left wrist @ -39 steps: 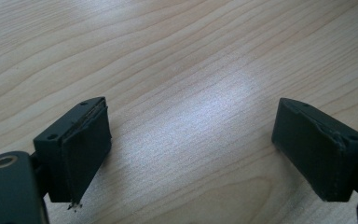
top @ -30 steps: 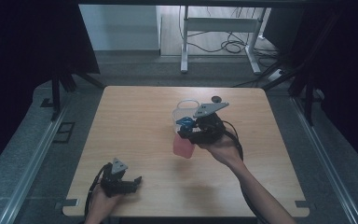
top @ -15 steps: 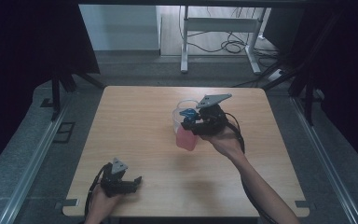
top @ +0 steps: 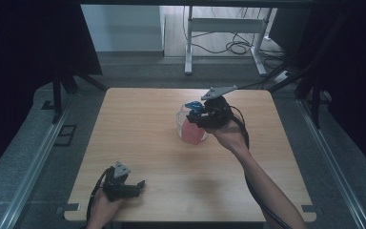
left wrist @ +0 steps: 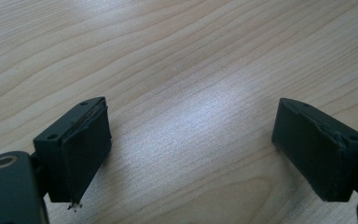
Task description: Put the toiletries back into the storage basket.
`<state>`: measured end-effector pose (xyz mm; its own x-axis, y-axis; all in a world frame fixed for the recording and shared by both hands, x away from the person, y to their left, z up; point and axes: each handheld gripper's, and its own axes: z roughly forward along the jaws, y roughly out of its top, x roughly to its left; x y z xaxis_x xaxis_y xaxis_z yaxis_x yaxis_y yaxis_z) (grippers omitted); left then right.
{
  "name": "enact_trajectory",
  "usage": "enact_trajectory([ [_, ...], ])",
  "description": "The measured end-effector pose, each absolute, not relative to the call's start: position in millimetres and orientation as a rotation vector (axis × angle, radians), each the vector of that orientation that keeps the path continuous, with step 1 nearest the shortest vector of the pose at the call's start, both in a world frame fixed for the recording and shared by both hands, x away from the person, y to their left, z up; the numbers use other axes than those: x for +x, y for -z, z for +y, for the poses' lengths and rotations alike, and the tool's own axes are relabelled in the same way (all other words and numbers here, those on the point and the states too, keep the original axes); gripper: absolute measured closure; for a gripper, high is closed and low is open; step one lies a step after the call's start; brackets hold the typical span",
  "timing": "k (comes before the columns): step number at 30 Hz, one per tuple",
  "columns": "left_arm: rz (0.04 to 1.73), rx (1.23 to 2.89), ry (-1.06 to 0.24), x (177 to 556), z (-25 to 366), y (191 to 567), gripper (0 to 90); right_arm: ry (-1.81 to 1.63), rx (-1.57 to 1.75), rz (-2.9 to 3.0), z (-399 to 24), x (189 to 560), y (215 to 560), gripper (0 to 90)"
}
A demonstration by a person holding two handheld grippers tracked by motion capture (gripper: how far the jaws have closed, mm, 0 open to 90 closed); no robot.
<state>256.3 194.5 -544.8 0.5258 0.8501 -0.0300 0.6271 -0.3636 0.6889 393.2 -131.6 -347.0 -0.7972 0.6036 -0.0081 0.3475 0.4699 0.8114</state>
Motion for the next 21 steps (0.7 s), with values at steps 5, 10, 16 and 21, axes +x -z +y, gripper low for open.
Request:
enact_trajectory([
  [5,1.194,2.113,-0.441,256,195,545,11.3,-1.224,0.824,2.412,-131,401,343,53.0],
  [10,1.194,2.113,-0.441,256,195,545,11.3,-1.222,0.838,2.390,-131,408,339,53.1],
  [16,1.195,2.113,-0.440,256,195,545,11.3,-1.204,0.855,2.375,-130,418,337,53.1],
  [21,1.194,2.113,-0.442,256,194,545,11.3,-1.201,0.880,2.357,-130,428,339,53.0],
])
